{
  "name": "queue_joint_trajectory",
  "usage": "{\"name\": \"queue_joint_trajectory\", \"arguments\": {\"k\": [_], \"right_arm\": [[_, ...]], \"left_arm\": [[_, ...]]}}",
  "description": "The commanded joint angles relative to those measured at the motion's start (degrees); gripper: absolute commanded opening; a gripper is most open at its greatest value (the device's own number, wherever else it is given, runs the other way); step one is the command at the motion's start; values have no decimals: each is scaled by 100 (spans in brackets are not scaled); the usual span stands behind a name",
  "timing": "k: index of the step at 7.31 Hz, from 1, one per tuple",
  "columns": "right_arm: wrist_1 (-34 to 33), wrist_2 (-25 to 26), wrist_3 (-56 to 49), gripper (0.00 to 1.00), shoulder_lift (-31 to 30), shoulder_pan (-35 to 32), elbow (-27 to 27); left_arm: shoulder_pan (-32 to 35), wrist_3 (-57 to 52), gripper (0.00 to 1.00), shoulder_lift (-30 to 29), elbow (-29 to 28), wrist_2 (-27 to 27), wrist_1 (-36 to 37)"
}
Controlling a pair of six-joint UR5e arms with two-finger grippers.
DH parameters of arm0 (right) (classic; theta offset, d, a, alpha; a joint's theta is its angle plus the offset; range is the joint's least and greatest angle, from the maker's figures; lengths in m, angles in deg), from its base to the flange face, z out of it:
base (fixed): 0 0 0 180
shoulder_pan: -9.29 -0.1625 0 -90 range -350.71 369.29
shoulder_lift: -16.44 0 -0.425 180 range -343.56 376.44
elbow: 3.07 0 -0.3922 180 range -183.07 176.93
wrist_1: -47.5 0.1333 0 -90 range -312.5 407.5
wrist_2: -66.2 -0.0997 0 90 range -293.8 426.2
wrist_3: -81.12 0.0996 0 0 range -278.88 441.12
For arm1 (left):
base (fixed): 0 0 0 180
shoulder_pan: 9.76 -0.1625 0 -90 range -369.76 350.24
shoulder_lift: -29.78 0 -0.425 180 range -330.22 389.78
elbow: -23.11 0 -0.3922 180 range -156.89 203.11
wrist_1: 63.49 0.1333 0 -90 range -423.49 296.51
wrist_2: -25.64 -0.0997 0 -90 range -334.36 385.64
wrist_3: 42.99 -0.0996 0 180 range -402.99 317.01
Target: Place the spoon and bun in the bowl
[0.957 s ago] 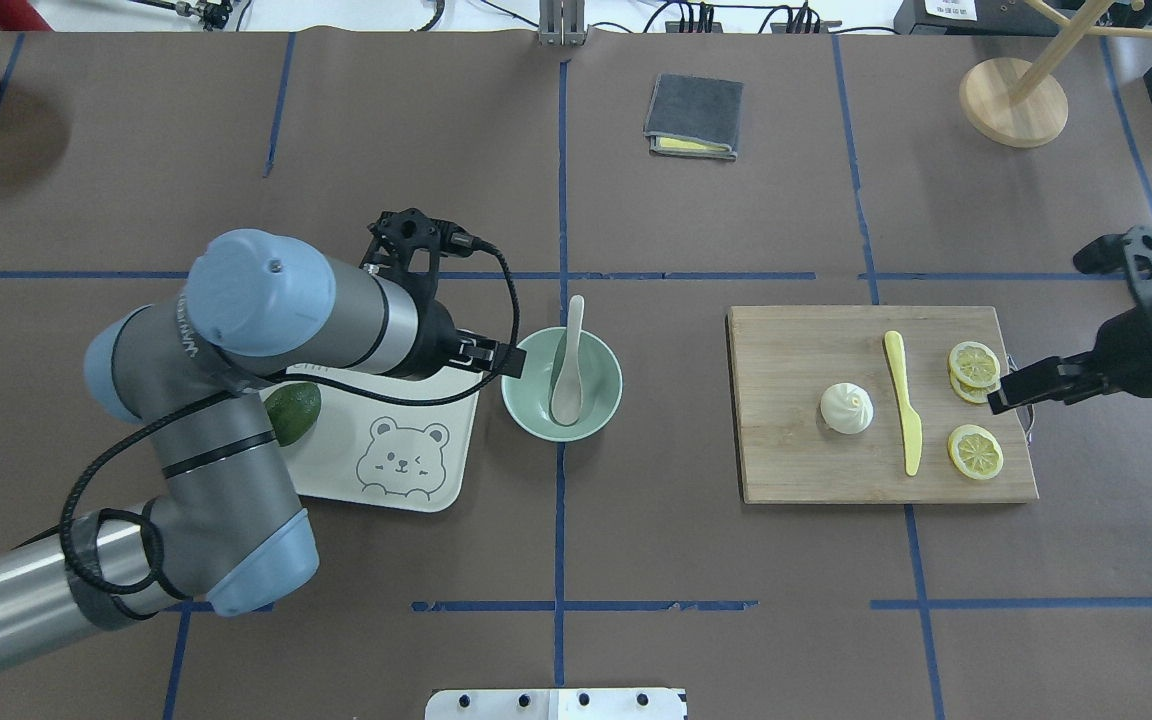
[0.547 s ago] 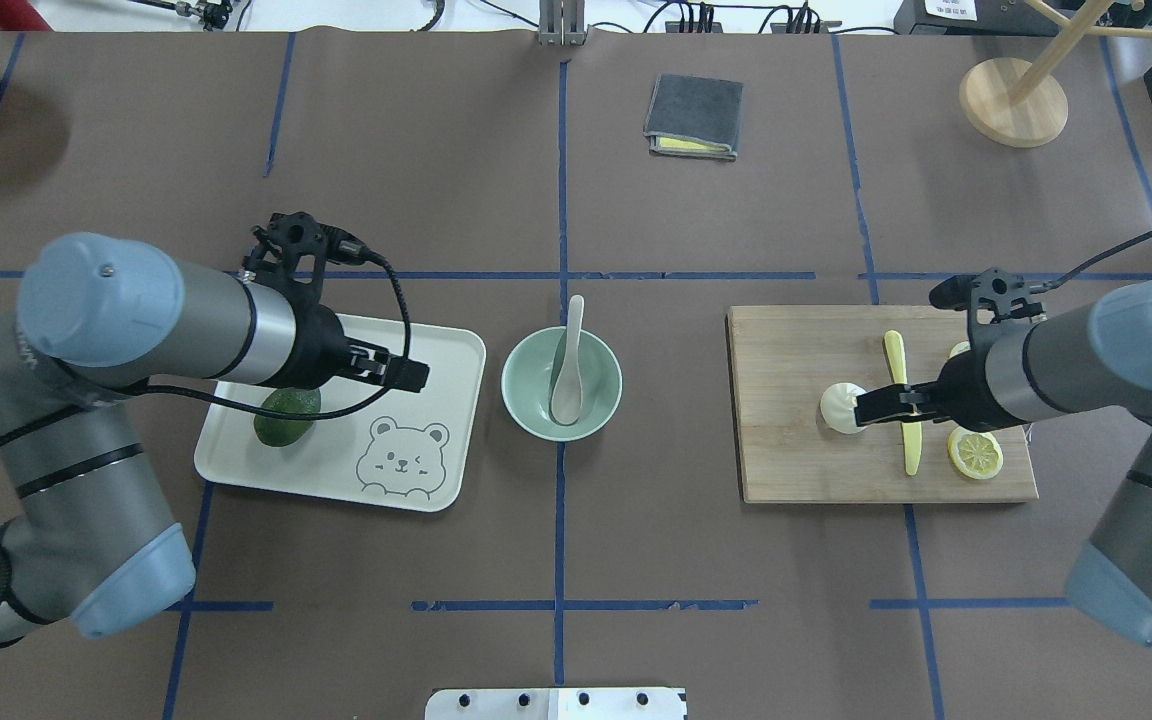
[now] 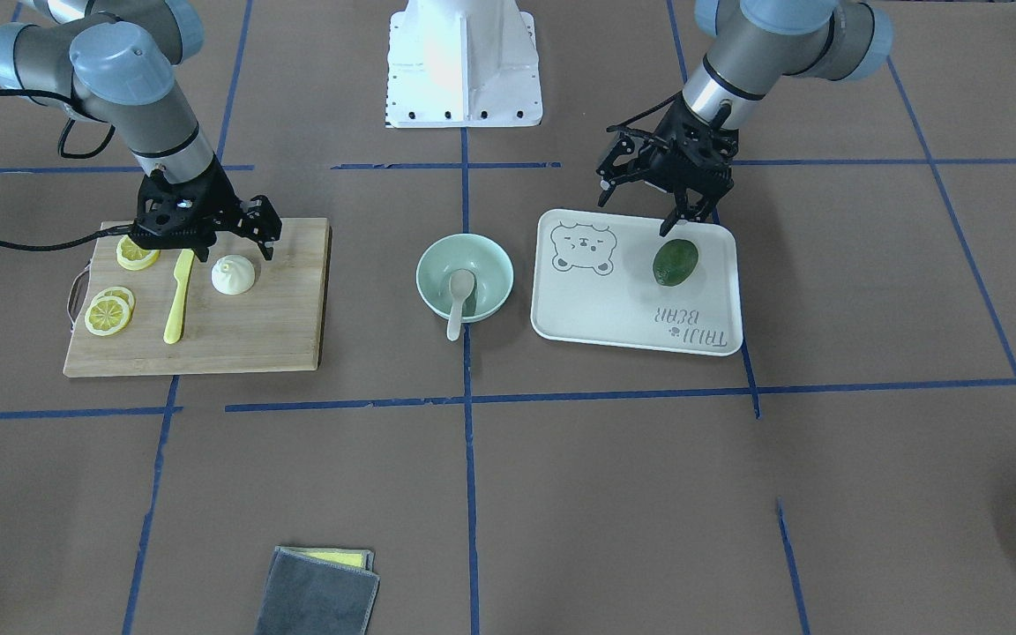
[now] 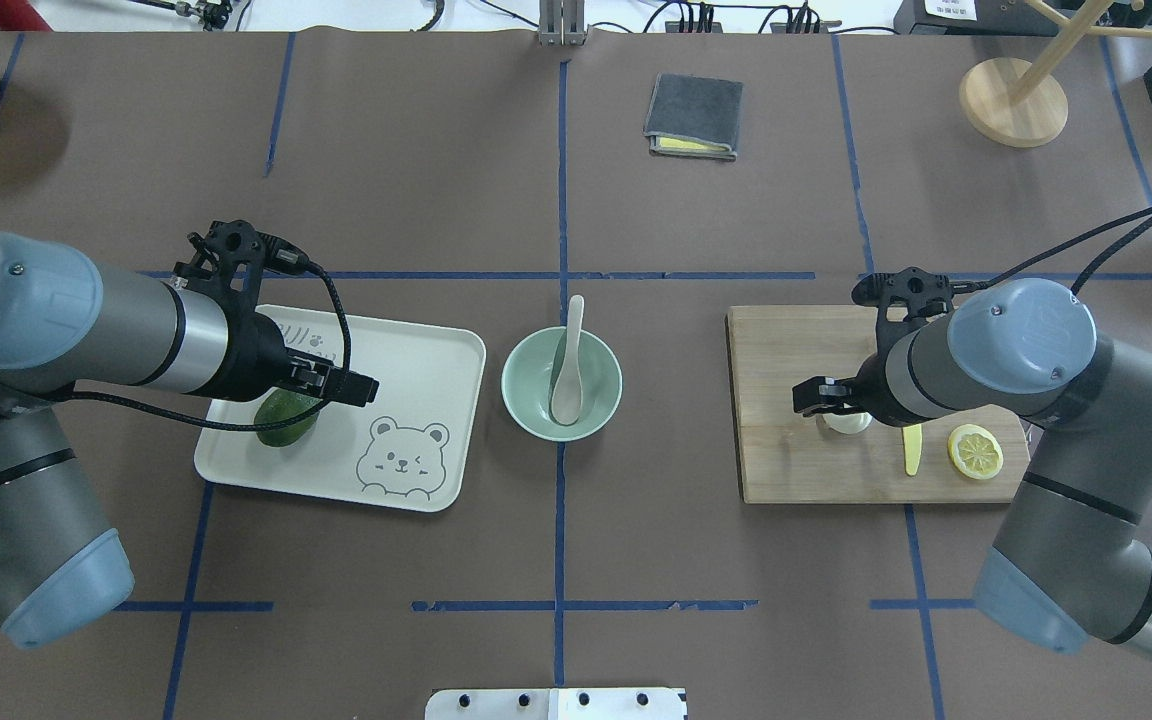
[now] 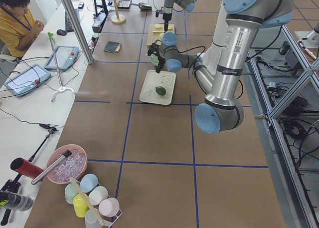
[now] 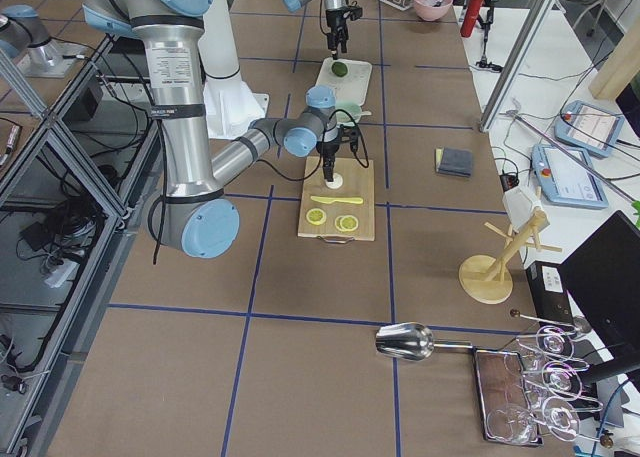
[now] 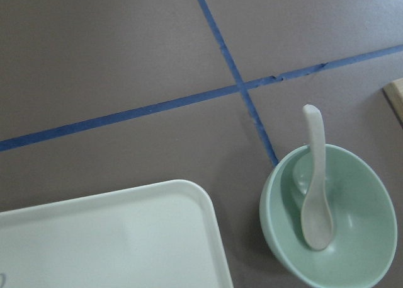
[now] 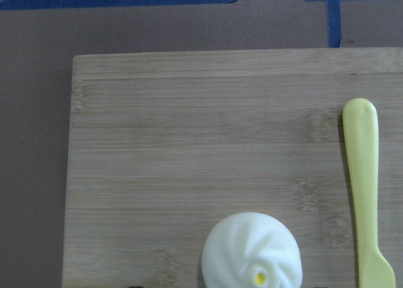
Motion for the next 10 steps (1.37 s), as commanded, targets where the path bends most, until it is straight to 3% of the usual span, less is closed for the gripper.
{"name": "queue_joint_trajectory", "arguments": {"k": [1,3,4,6,7,10], "right_arm": [[-82,60,4,93,28,9,154],[-47,52,-5,88,36,18,269],[-47,43,-5,73,54,18,269],[-55,43,4,29,36,9,260],[-55,43,4,20,36,9,243],[-90,16,4,17,71,9,16]], "left_arm": [[4,49,96,-3,14,-6,0],[4,49,97,6,5,-6,0],[4,49,97,6,14,-6,0],[4,49,98,6,5,-6,0],[4,40,98,6,5,-6,0],[4,40,98,6,5,-6,0]]}}
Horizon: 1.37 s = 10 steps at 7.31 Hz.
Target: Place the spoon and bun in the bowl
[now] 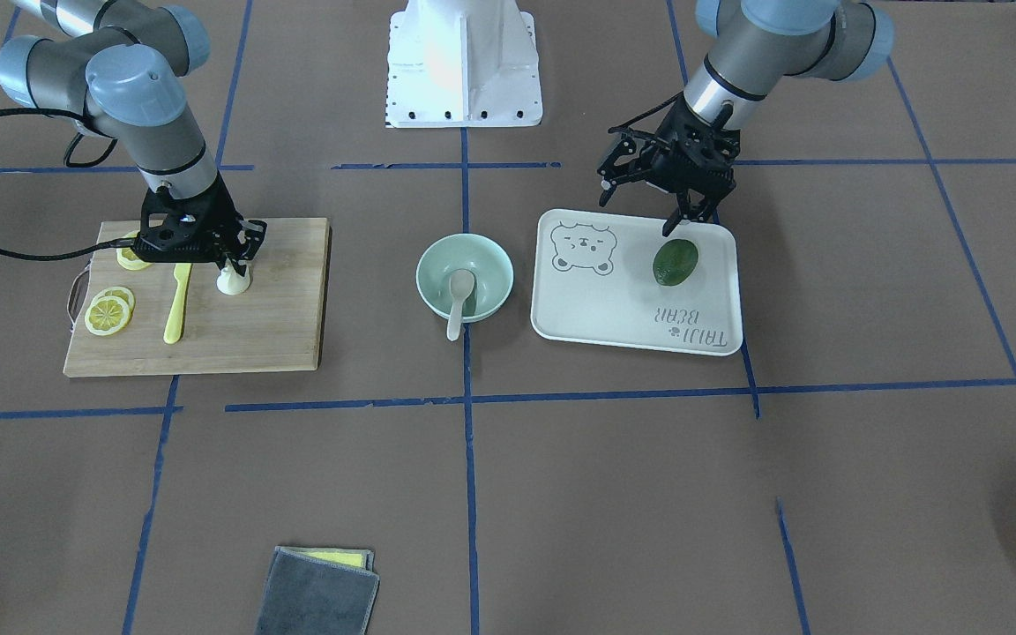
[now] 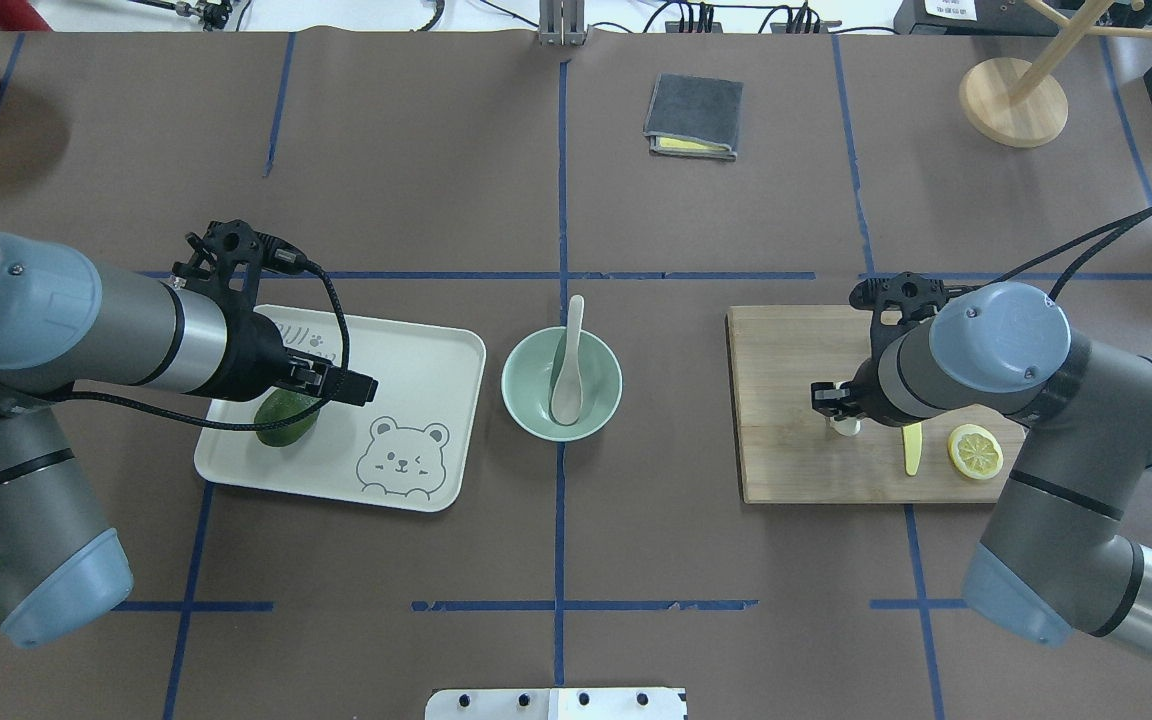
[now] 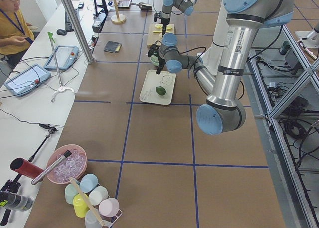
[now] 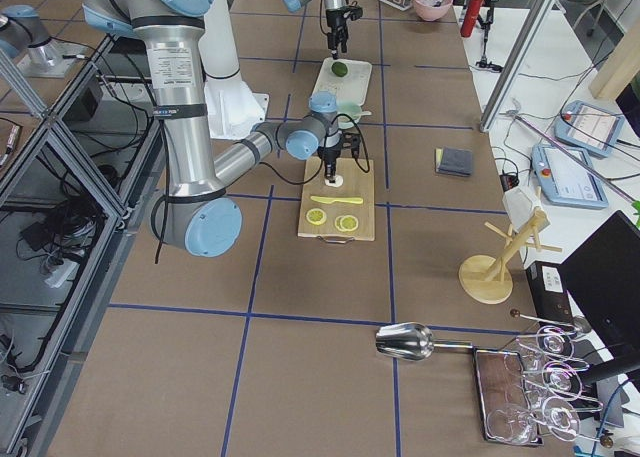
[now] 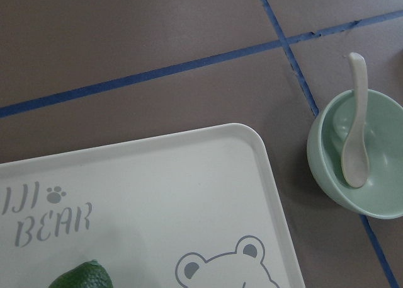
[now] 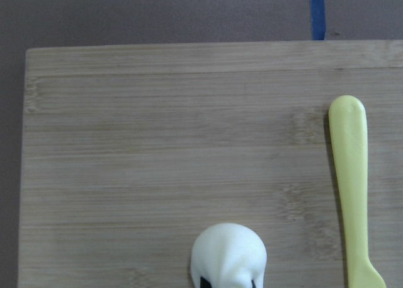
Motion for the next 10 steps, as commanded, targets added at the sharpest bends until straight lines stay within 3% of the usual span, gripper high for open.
{"name": "queue_joint_trajectory", "arguments": {"k": [1,2,3,4,6,8,9,10], "right_arm": [[-32,-11,26,18,129,14,-303],[-424,-20,296,20,669,41,-261],[-1254,-11,647,22,1597,198,-147],[-1532,24,1242,23,2398,373,263],[-1422,120,2151,24,3640,681,1291],[-878,411,2417,29,3725,849,1699],[-876,411,2417,45,3733,850,1717],[-876,411,2365,70,3716,850,1717]], "left_arm": [[17,-18,98,52,16,0,0],[35,-44,98,192,94,0,0],[201,-62,98,376,200,35,0],[420,-105,98,474,244,53,0],[483,-141,98,536,236,62,0],[483,-141,98,545,210,53,0],[492,-132,99,545,201,53,0],[492,-132,99,545,192,53,0]]}}
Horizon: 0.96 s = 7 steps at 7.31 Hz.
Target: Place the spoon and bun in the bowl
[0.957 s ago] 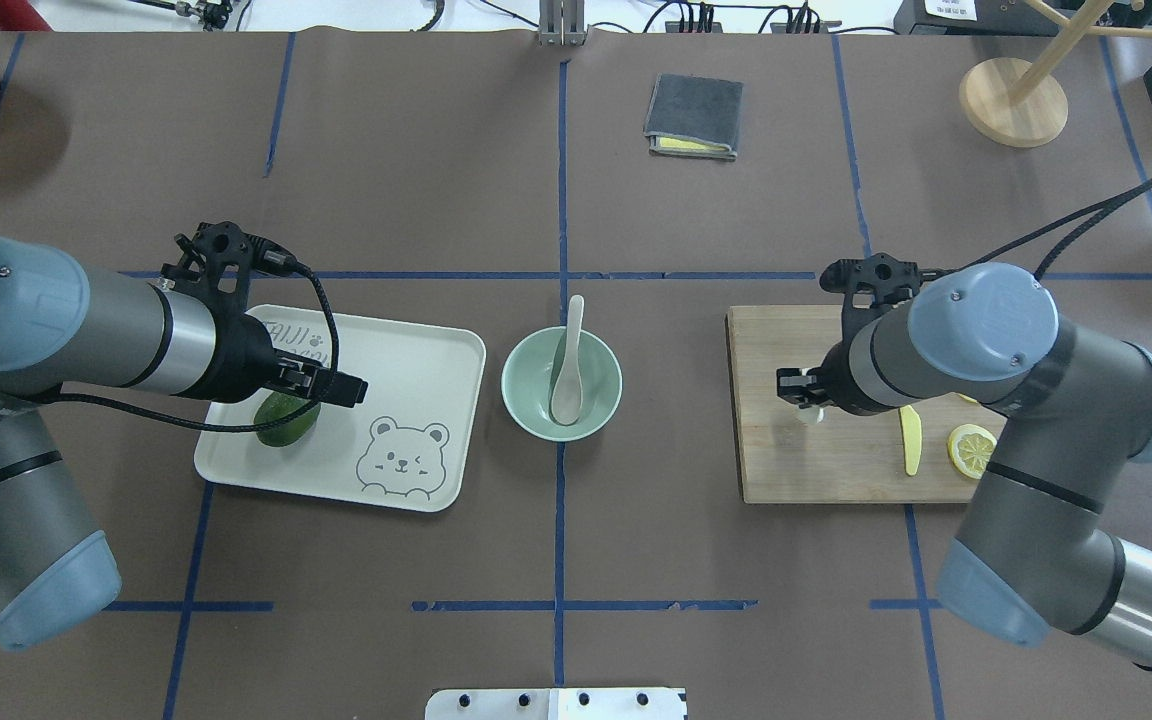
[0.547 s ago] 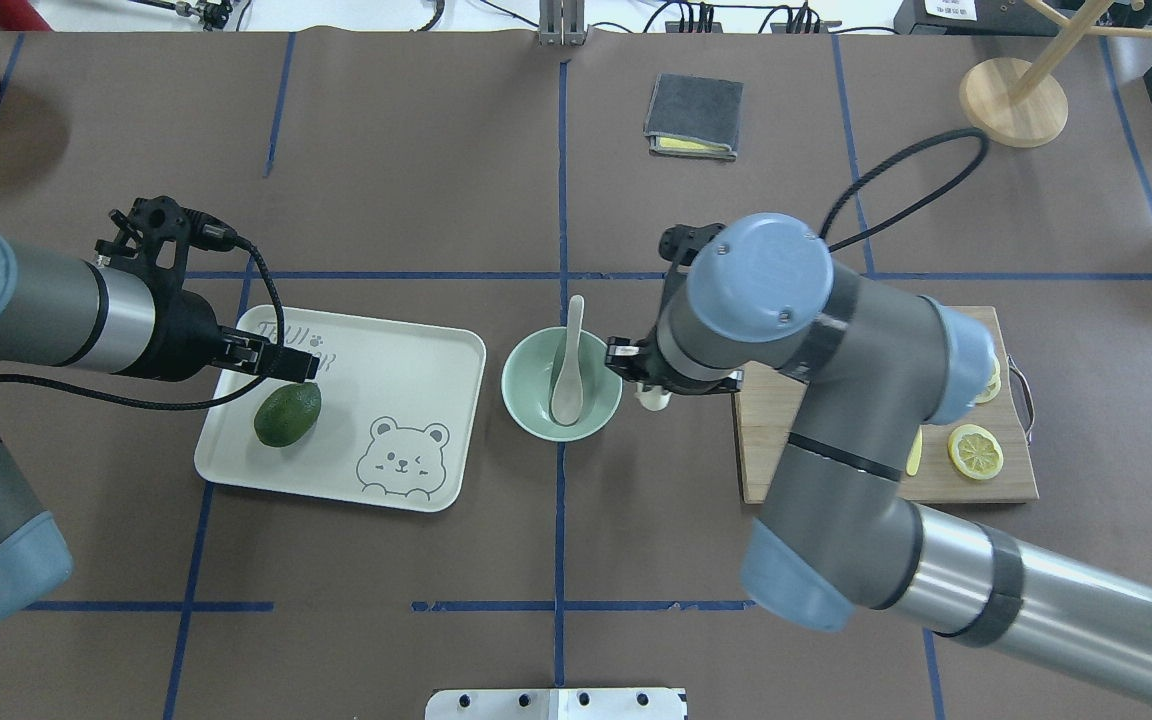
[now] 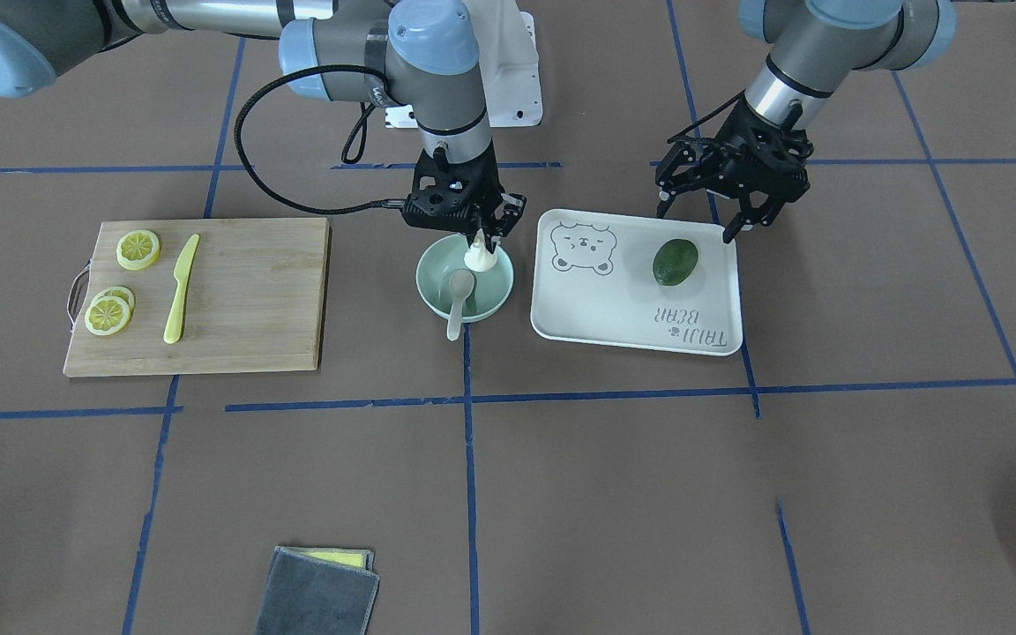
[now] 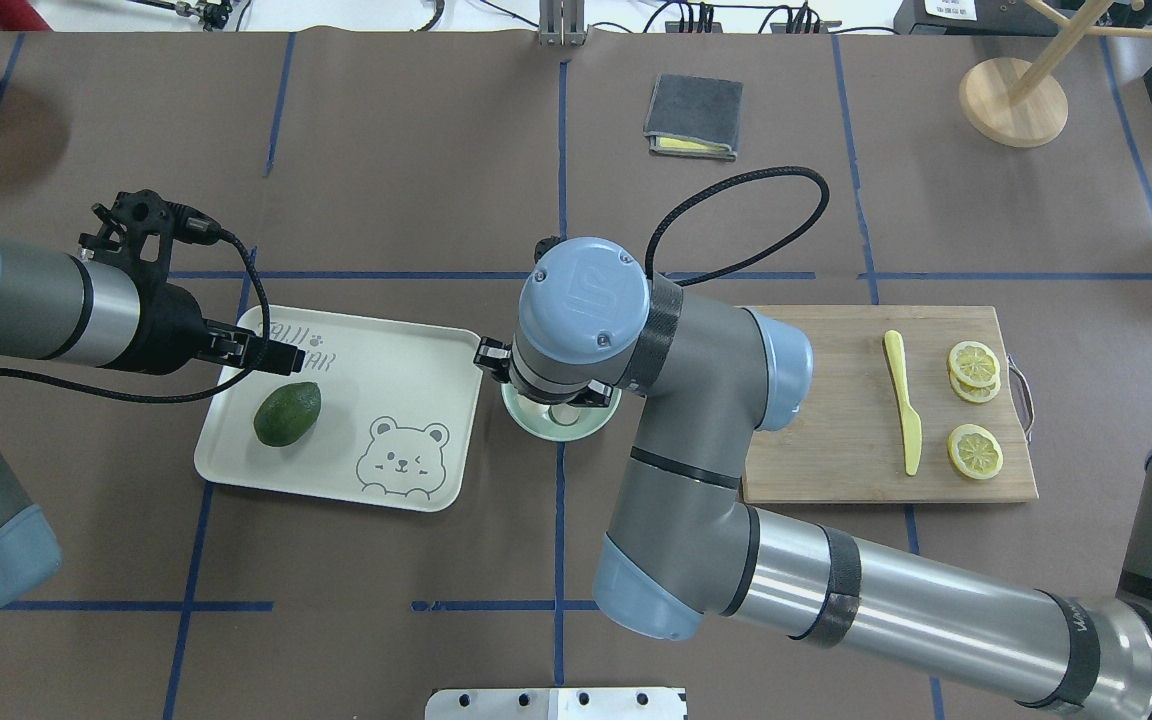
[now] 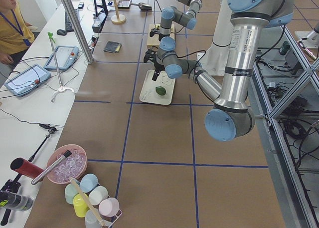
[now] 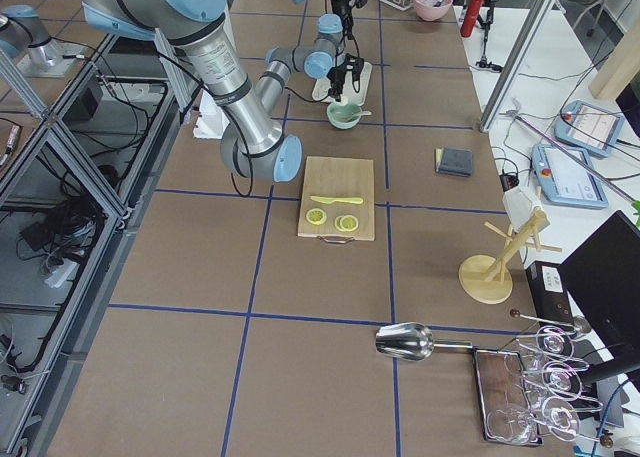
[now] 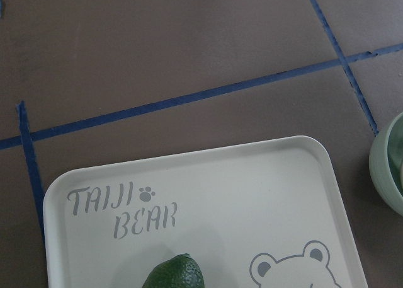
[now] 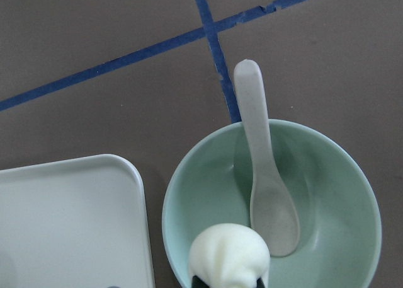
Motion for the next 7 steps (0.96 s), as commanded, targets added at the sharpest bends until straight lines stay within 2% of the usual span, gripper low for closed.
{"name": "queue_joint_trajectory", "arguments": {"k": [1,3,4,5,7], "right_arm": [[39,16,-39,76,-33,2,39],[39,7,-66,100,-86,-16,39],[39,-88,-74,100,-182,-120,-57],[30,-185,-170,100,-583,-252,-458],[-5,-867,-1281,100,-1855,-847,-1591]], "left_arm": [[4,3,99,36,-11,0,0],[4,-6,99,72,-29,0,0],[13,-101,99,72,-38,0,9],[178,-799,99,341,-3,17,9],[905,-2274,99,825,-20,61,-9]]}}
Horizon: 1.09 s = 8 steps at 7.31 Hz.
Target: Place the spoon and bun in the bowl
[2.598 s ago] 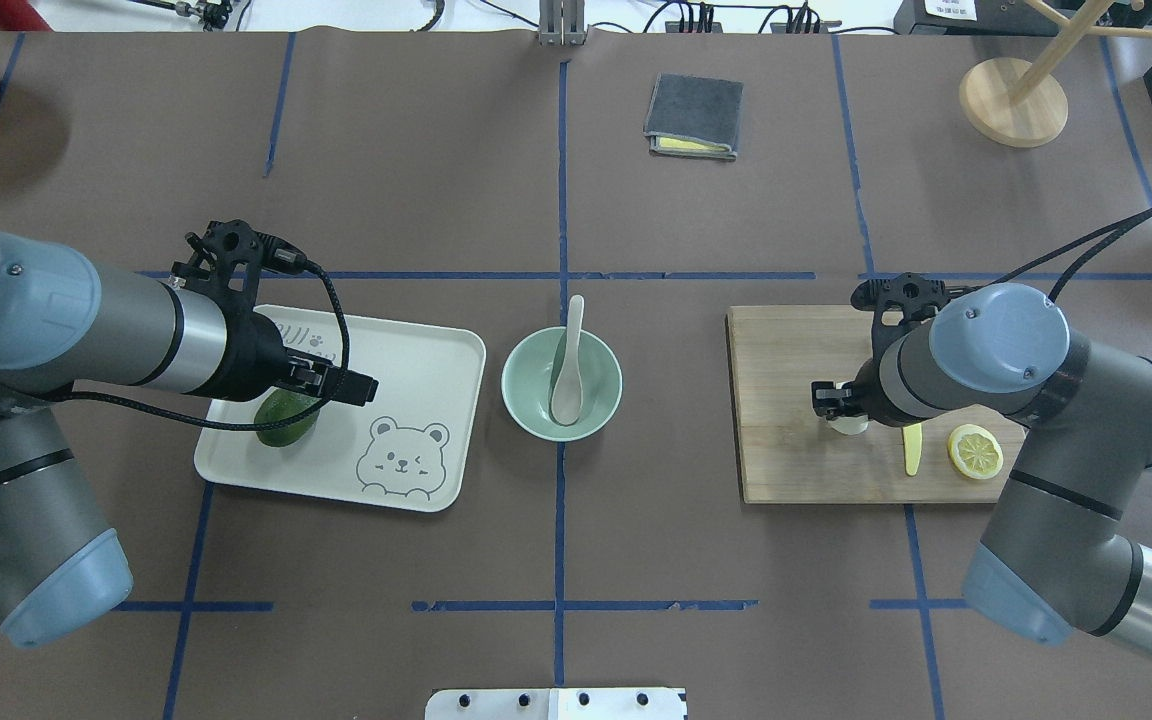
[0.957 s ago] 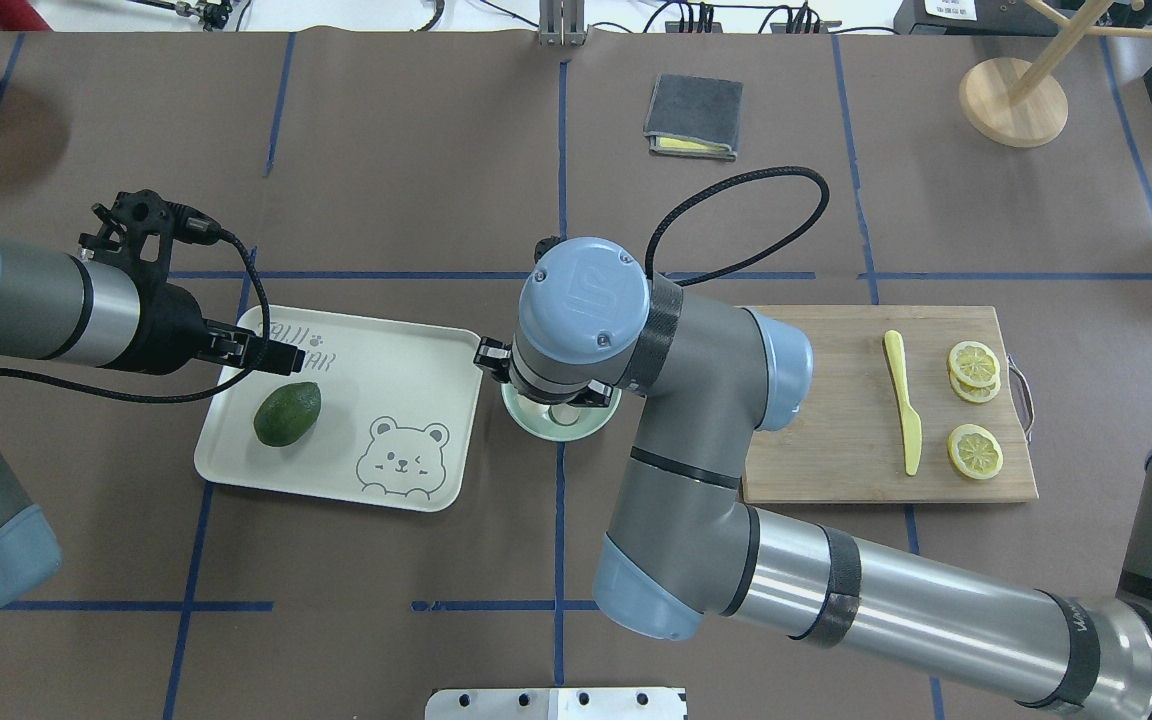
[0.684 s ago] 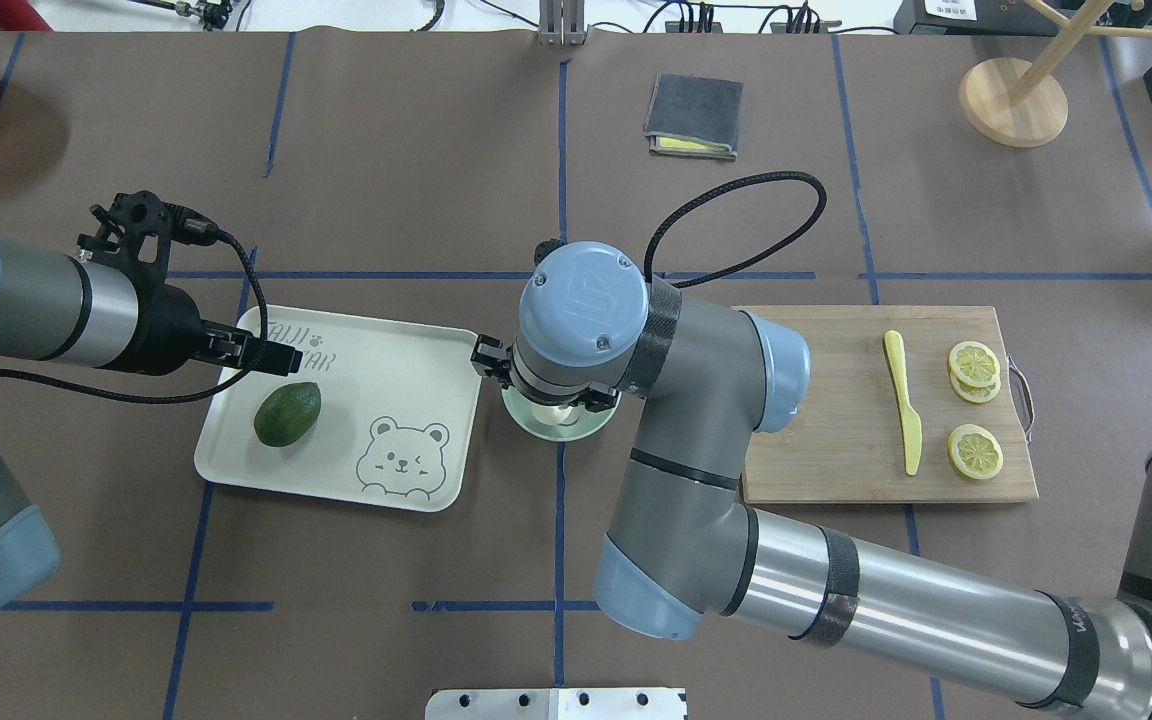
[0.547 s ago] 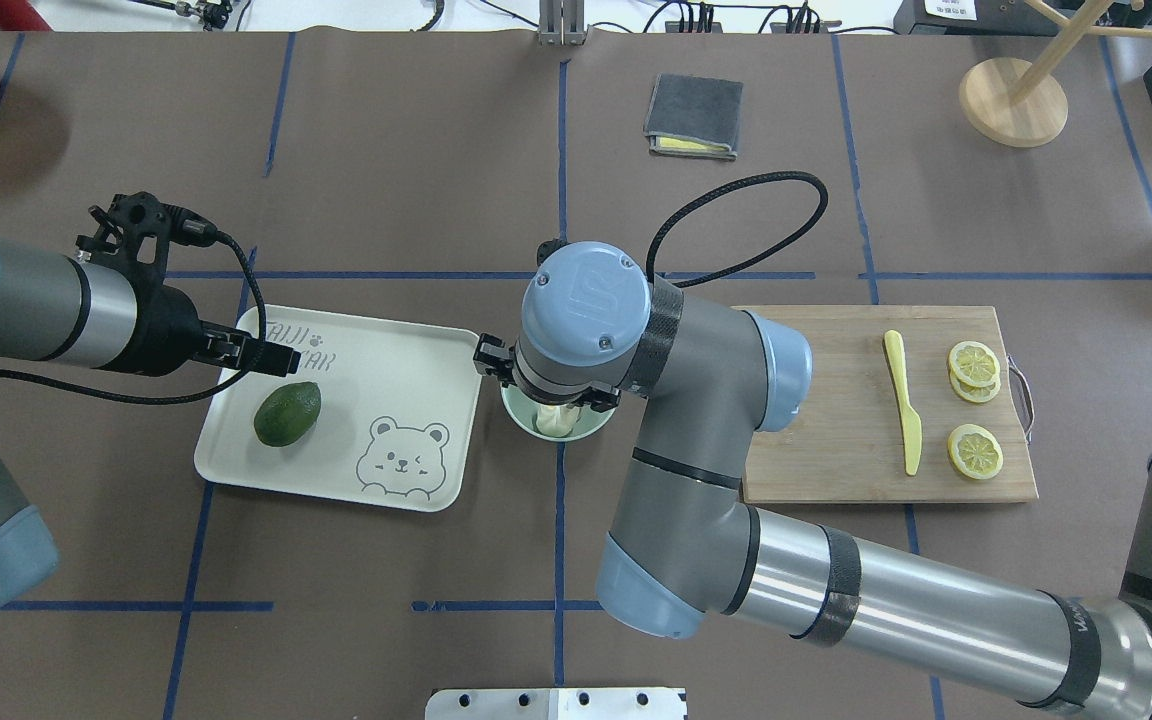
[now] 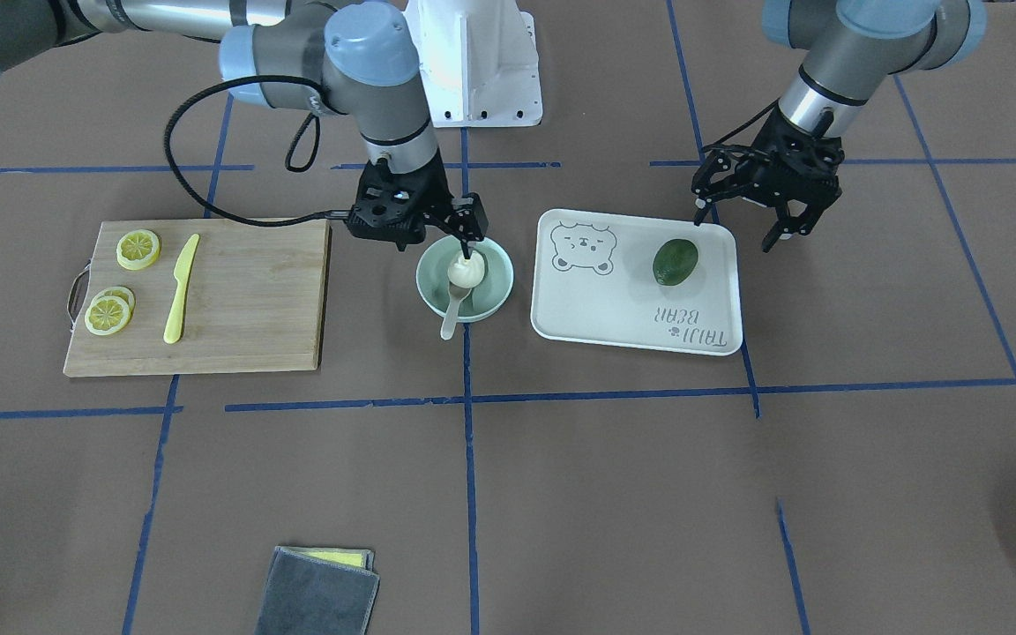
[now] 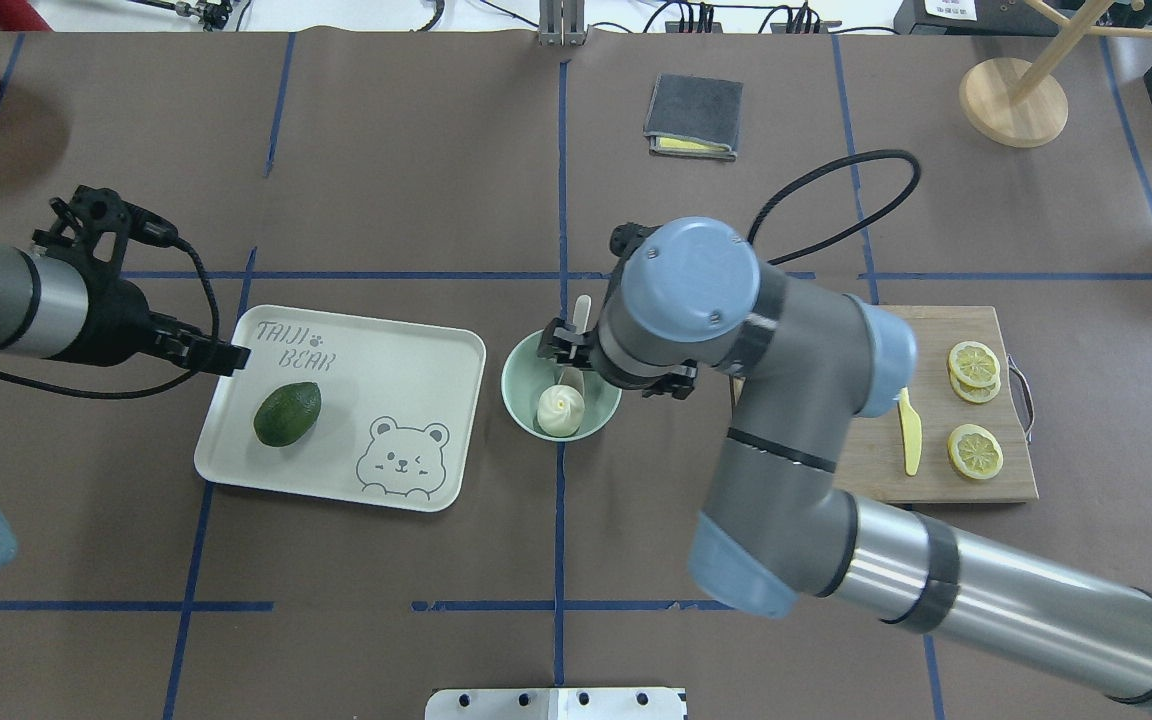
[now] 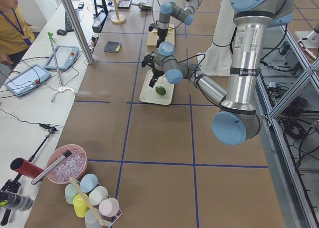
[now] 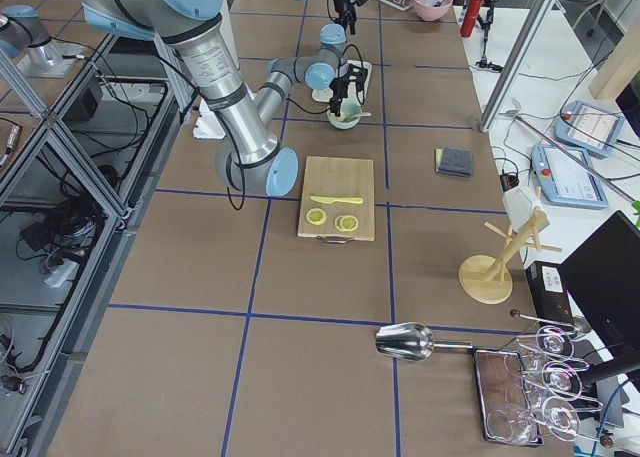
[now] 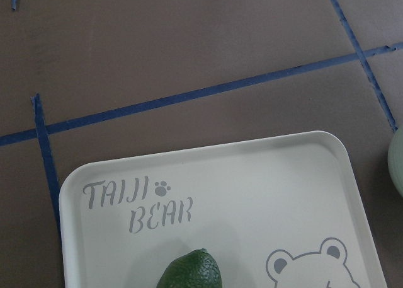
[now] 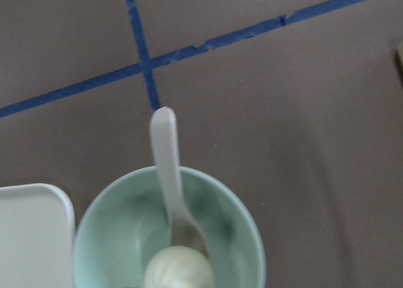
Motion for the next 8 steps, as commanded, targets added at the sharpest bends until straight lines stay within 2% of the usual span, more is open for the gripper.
{"name": "queue_joint_trajectory", "arguments": {"k": [1,2,4,6,7,8], "right_arm": [[-20,-826,-1112,100,-1320,-751,-1010],[-20,-1178,-1717,100,-1892,-1199,-1310],[-20,-1845,-3288,100,-2982,-2182,-1733],[-12,-2566,-5290,100,-3914,-3403,-1700],[-29,-2657,-6136,100,-4276,-3844,-1656],[-108,-2667,-6919,100,-4540,-4284,-1577]], "left_arm": [[788,-1390,99,555,-31,527,-9],[1540,-2091,99,828,-241,1089,-9],[2982,-4154,99,1154,-889,1776,43],[3830,-4716,99,1619,-1016,2376,122],[4068,-4708,100,1630,-894,2813,827],[4149,-4726,100,1604,-867,2826,1617]]}}
